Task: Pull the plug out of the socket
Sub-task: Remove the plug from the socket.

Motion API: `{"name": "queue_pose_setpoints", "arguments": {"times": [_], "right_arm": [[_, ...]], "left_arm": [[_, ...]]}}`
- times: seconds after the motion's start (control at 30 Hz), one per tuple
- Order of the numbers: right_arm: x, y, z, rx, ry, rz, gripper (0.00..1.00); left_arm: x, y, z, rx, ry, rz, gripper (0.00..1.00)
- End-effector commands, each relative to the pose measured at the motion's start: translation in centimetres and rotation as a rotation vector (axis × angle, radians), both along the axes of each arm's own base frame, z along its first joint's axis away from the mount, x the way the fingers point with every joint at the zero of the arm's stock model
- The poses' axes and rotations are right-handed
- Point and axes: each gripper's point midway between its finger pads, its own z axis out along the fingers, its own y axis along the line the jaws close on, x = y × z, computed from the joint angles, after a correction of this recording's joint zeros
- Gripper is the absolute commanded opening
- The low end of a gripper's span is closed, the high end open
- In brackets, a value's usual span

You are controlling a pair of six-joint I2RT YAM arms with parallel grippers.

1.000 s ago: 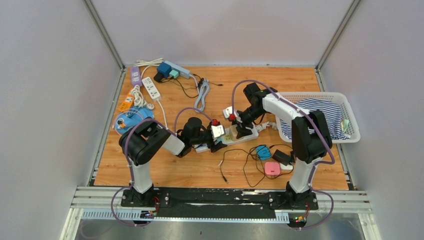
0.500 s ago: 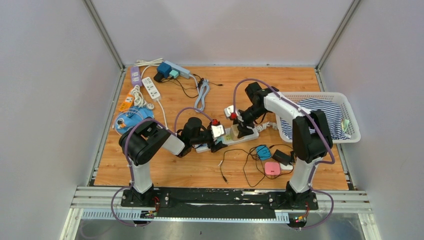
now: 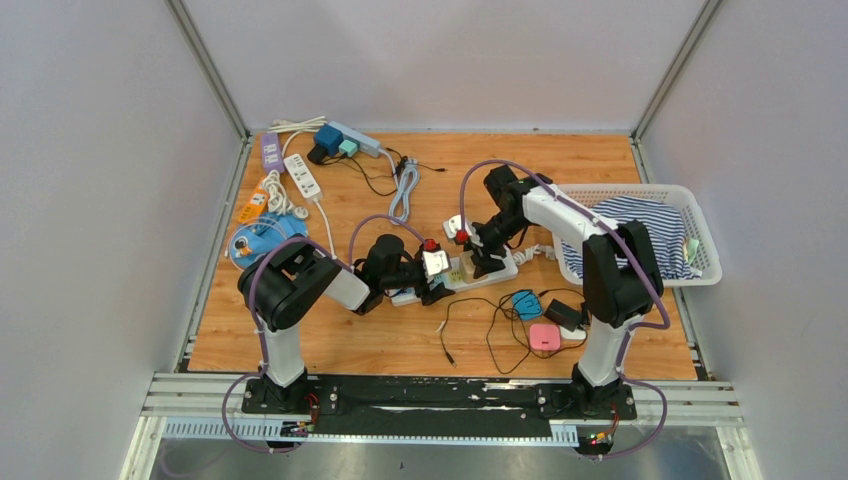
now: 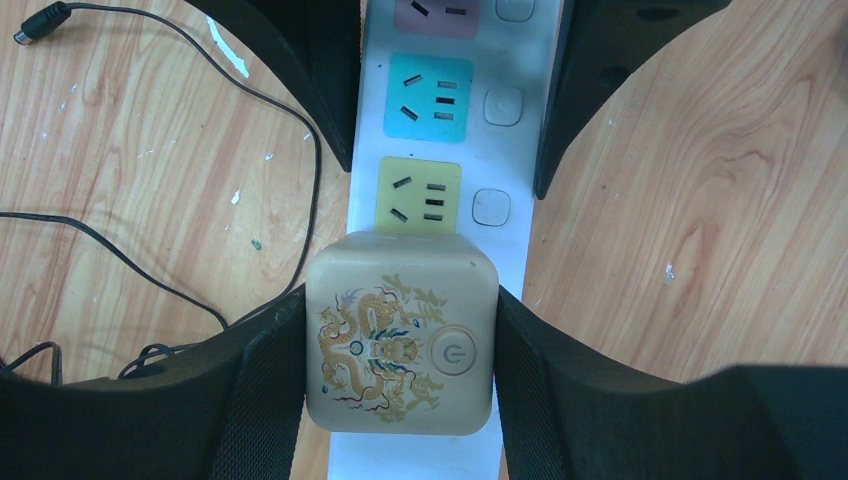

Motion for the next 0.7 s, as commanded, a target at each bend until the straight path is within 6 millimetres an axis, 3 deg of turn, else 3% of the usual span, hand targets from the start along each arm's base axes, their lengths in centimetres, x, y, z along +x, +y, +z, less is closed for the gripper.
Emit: {"name": "queue_pose_setpoints", "arguments": {"times": [0.0,0.37,0.5,0.67], "right_arm": [[-3.9,0.7,1.9,0.025,0.109,0.052,0.00],[-0.7,-3.0,1.7,0.034,0.082,-0.092,0.00],[-1.5,-2.0,2.0,0.070,0.105,-0.071,0.00],[-4.0,0.8,2.2,0.045,0.112,0.040,0.00]], "left_arm": [[-0.3,1.4,-2.6,0.069,0.063,0.033,0.00],[-0.3,1.4,-2.6,0.070,0.061,0.033,0.00],[-0.3,1.4,-2.6,0.069,0.061,0.034,0.00],[-0.3,1.5,-2.6,0.071,0.060,0.037,0.00]]}}
